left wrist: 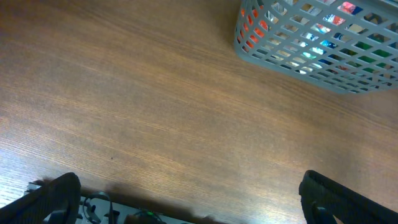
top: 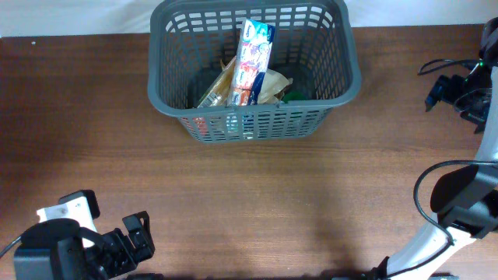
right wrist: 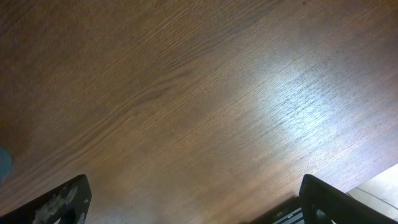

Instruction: Pack container

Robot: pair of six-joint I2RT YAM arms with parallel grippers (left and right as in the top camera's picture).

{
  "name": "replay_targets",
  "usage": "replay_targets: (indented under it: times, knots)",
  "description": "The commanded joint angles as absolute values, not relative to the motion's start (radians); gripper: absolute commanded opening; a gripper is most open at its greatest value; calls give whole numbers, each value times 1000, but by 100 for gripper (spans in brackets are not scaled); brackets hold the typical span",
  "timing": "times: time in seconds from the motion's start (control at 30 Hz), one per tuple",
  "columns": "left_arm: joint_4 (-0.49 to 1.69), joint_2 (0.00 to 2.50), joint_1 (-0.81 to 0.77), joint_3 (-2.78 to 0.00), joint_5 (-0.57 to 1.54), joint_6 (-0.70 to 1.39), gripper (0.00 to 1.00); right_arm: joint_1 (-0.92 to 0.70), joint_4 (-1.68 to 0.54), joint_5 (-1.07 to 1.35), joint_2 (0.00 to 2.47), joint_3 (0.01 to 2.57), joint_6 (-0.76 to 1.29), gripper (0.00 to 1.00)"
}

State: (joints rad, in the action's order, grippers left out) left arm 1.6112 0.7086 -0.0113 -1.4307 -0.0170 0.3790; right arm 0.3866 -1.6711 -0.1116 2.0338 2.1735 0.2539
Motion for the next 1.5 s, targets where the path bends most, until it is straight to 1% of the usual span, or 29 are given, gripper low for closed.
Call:
replay_targets:
  times: [0.0, 0.53, 0.73, 0.8, 0.83, 0.93, 1.0, 1.2, 1.33, 1.47]
  knots:
    - [1609, 707, -6, -1427, -14, 397, 99, 394, -1668, -113, 2035, 2169, 251, 99]
    - [1583, 707, -6, -1426, -15, 389, 99, 394, -1668, -113, 2035, 2169, 251, 99]
    - [1396, 702, -6, -1345, -3, 233, 99, 394, -1668, -113, 2035, 2169, 250, 99]
    - [1312, 683, -6, -1288, 41, 153, 99, 394, -1668, -113, 2035, 2169, 250, 99]
    - [1230, 656, -6, -1226, 99, 85, 99, 394, -1668, -113, 2035, 2169, 251, 99]
    - [1097, 585, -6, -1102, 194, -2, 99, 394, -1668, -113, 2035, 2169, 250, 99]
    - [1026, 517, -6, -1011, 224, -20, 99, 394, -1668, -113, 2035, 2169, 251, 99]
    - [893, 307, -5, -798, 225, -20, 99, 394, -1668, -113, 2035, 2169, 251, 99]
    - [802, 210, -5, -726, 225, -24, 99, 394, -1668, -113, 2035, 2169, 251, 99]
    - [714, 144, -5, -672, 225, -96, 99, 394, -1668, -113, 2035, 2169, 251, 99]
